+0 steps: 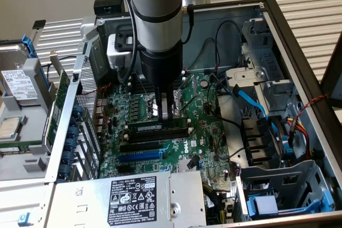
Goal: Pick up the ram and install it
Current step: 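Insert the ram into the slot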
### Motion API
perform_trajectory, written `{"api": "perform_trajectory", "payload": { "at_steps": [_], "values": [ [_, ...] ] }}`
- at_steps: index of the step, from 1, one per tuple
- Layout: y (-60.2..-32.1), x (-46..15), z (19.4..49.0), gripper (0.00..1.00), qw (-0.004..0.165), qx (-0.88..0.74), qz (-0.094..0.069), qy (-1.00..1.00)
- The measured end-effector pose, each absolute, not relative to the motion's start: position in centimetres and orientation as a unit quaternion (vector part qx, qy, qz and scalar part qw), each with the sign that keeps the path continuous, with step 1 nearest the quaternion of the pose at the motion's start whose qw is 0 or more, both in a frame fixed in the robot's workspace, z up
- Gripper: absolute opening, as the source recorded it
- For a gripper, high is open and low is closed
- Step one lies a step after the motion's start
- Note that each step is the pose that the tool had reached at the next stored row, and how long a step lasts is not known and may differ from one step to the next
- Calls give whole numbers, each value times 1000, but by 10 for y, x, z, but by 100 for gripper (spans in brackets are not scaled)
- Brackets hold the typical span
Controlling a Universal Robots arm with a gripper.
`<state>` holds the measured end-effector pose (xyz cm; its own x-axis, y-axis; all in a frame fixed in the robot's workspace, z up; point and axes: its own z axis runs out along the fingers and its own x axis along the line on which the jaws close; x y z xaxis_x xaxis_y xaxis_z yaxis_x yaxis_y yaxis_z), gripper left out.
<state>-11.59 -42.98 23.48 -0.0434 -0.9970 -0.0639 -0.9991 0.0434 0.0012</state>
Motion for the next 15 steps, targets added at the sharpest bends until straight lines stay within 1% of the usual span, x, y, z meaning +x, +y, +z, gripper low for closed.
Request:
{"api": "perform_trajectory", "payload": {
  "at_steps": [15],
  "values": [
    [-430, -117, 232, 13, 24, -691, 22, 722]
  ]
}}
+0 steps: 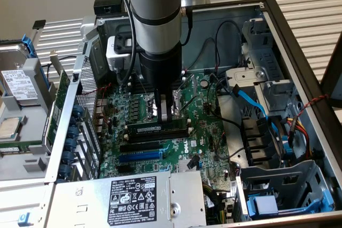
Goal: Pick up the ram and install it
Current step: 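Insert the ram into the slot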
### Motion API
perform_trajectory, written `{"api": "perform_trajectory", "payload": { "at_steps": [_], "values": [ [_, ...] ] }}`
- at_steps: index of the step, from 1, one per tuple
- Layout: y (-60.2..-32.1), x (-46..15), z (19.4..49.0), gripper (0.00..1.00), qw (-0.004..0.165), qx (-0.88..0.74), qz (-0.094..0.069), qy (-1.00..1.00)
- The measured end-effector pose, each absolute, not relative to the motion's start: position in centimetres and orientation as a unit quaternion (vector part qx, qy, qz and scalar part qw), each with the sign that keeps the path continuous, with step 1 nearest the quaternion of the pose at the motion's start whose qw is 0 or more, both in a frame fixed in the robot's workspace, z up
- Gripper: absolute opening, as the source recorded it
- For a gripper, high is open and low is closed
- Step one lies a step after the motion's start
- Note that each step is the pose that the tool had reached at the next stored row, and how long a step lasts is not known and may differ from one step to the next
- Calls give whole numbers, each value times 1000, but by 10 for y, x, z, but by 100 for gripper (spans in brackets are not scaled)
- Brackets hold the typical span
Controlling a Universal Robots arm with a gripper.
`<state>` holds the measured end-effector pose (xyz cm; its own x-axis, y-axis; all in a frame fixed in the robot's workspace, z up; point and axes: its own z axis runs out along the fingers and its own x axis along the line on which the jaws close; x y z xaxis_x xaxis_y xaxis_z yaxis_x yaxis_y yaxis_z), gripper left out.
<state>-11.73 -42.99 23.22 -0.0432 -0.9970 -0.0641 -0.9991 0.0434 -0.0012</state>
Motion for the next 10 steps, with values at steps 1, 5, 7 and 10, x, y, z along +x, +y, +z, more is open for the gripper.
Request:
{"api": "perform_trajectory", "payload": {
  "at_steps": [1, 5, 7, 10],
  "values": [
    [-430, -117, 232, 13, 24, -691, 22, 722],
    [-430, -117, 232, 13, 24, -691, 22, 722],
    [-430, -117, 232, 13, 24, -691, 22, 722],
    [-430, -117, 232, 13, 24, -691, 22, 722]
  ]
}}
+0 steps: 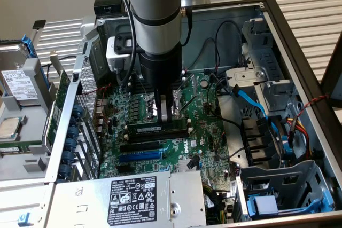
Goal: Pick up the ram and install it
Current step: 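Insert the ram into the slot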
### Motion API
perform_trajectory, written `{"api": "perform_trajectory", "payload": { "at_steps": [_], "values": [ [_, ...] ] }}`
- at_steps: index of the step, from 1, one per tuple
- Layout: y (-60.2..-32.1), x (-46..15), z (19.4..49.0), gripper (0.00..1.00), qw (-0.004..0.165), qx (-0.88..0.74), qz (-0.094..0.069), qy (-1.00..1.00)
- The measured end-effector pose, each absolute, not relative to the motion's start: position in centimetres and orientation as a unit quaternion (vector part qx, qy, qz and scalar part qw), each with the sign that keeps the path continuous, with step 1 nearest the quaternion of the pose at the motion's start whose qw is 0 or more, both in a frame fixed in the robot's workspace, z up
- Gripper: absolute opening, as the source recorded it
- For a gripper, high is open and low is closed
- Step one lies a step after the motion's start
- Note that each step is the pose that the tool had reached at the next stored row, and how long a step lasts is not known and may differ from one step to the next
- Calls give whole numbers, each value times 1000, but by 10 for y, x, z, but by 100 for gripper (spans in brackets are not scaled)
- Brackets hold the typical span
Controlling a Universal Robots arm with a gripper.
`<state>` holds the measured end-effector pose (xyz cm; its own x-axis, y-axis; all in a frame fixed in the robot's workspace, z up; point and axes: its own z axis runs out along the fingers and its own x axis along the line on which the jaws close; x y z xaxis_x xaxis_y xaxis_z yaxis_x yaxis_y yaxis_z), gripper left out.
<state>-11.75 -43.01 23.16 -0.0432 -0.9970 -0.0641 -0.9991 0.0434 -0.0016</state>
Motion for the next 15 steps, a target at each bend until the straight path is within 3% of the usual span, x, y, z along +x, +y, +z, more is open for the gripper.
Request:
{"api": "perform_trajectory", "payload": {
  "at_steps": [15],
  "values": [
    [-431, -117, 231, 13, 24, -691, 21, 722]
  ]
}}
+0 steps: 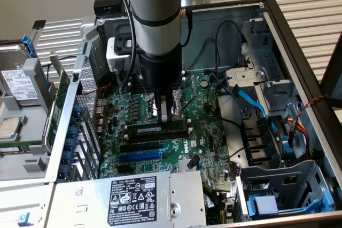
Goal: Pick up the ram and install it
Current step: 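Insert the ram into the slot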
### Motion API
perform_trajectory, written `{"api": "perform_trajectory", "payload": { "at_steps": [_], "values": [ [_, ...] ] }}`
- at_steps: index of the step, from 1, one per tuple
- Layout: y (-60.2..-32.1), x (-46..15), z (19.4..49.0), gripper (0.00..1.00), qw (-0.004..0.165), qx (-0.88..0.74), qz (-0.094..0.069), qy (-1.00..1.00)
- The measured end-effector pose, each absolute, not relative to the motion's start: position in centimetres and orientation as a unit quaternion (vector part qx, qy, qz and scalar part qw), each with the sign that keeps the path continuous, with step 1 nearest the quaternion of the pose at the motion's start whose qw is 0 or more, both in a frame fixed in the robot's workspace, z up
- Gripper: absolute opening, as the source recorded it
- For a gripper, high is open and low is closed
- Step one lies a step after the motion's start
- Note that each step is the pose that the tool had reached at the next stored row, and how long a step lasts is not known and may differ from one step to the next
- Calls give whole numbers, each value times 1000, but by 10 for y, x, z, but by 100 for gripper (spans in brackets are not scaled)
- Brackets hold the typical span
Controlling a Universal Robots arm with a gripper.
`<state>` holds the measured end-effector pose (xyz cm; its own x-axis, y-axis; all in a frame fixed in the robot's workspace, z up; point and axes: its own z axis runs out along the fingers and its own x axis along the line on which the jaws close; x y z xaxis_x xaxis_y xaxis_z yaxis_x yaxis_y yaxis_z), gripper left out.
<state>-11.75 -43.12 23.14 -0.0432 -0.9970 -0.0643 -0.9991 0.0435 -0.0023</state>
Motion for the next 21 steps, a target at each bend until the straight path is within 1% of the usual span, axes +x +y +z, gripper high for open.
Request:
{"api": "perform_trajectory", "payload": {
  "at_steps": [21],
  "values": [
    [-431, -119, 225, 13, 24, -691, 21, 722]
  ]
}}
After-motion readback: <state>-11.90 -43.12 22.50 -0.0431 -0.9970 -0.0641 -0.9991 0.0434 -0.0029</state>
